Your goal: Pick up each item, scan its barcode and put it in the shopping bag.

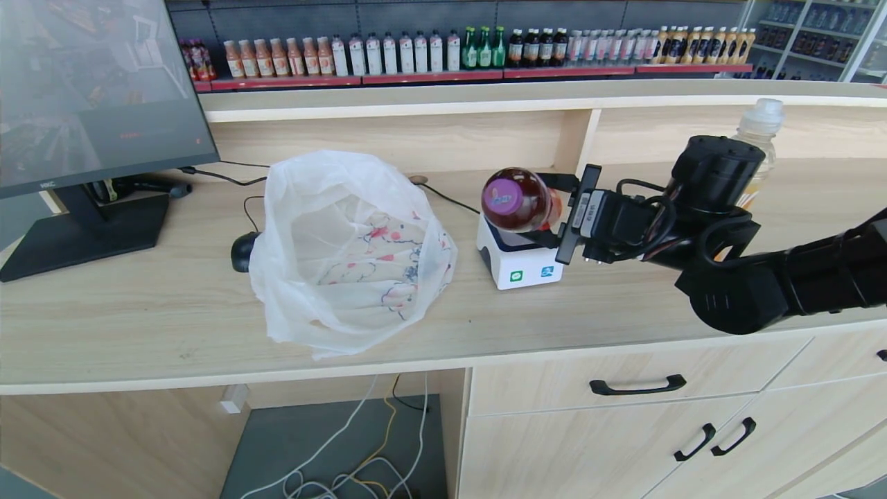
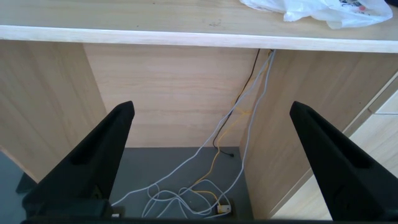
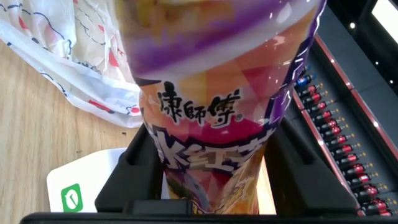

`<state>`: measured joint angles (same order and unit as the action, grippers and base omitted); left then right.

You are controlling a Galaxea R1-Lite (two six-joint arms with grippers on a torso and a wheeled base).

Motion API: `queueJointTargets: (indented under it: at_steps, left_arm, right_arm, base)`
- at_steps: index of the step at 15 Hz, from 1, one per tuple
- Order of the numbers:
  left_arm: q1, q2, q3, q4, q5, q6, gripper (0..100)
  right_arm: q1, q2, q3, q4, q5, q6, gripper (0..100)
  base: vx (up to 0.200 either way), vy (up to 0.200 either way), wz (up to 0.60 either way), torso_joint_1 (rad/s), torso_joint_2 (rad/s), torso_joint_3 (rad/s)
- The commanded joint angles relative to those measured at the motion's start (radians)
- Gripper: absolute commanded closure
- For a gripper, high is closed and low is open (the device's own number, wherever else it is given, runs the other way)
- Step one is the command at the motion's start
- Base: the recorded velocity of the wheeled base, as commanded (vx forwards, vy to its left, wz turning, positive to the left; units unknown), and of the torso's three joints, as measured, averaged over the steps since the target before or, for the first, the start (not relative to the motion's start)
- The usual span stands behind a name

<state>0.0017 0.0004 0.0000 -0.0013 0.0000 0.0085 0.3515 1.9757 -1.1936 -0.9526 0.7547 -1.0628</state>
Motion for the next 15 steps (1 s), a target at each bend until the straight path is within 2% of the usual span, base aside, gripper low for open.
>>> queueJointTargets:
  at_steps: [1,15]
  left_arm:
    - [0.000,0.000,0.000,0.000,0.000,-0.001,0]
    - [0.000,0.000,0.000,0.000,0.000,-0.001,0]
  right_arm:
    - [0.001,0.002,0.000,0.000,0.000,0.000,100]
    - [0.007,0.003,0.002,0.000,0.000,0.000,100]
  base:
    - [0.000,0.000,0.00,0.000,0.00,0.000]
    - [0.000,0.000,0.00,0.000,0.00,0.000]
